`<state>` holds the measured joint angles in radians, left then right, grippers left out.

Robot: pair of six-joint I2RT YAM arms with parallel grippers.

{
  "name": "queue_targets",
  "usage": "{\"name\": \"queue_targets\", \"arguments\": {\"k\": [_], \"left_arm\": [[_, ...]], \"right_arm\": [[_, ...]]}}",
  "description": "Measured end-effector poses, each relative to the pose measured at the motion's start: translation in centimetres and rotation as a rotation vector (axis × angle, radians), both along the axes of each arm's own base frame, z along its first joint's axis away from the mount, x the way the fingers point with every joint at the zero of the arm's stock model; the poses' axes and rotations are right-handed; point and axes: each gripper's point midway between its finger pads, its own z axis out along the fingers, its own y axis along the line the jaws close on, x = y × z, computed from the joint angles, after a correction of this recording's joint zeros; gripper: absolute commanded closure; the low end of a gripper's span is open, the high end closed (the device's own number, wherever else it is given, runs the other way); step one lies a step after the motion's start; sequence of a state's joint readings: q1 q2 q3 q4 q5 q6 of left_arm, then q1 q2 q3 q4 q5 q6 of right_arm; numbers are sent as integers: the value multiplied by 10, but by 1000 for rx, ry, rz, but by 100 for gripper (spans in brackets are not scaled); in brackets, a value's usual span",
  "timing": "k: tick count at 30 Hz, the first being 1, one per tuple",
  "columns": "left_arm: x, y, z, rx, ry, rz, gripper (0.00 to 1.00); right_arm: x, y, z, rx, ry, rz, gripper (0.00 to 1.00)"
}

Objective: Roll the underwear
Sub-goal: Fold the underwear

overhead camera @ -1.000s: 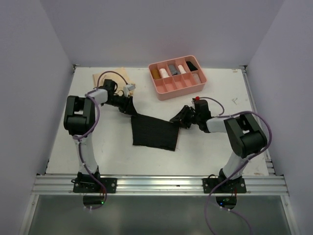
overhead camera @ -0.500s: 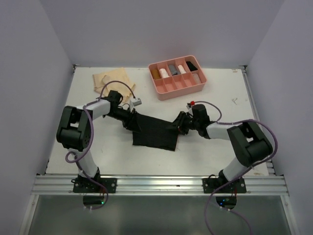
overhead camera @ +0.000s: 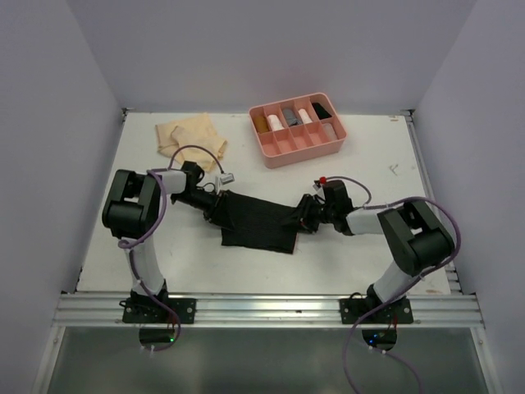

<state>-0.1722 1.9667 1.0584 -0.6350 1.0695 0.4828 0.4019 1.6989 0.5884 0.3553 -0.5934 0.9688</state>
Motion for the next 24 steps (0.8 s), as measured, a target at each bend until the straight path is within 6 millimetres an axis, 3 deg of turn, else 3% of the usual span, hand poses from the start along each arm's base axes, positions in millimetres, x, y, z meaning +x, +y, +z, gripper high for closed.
{"name": "queue_targets", "arguments": {"k": [8,11,15,19,23,24], "left_arm": [[0,5,24,14,-144,-36,63],[5,7,25,34,-171,-21,64],[9,10,15,79,-165,12,64],[17,13,1,117,-156,38,64],[17,11,-2,106,-129,50,63],[17,11,-1,105,-130,46,60]], "right_arm": [[6,-2,62,20,-159,5,81],[4,-5,52,-8,-139,3,89],[-2,-14,14,-95,-55,-2,96],[-13,-23,-10,-156,6,6,97],[-11,-24,-8,-181,-32,44,88],[-10,-25,-6,-192,-43,55,80]]}}
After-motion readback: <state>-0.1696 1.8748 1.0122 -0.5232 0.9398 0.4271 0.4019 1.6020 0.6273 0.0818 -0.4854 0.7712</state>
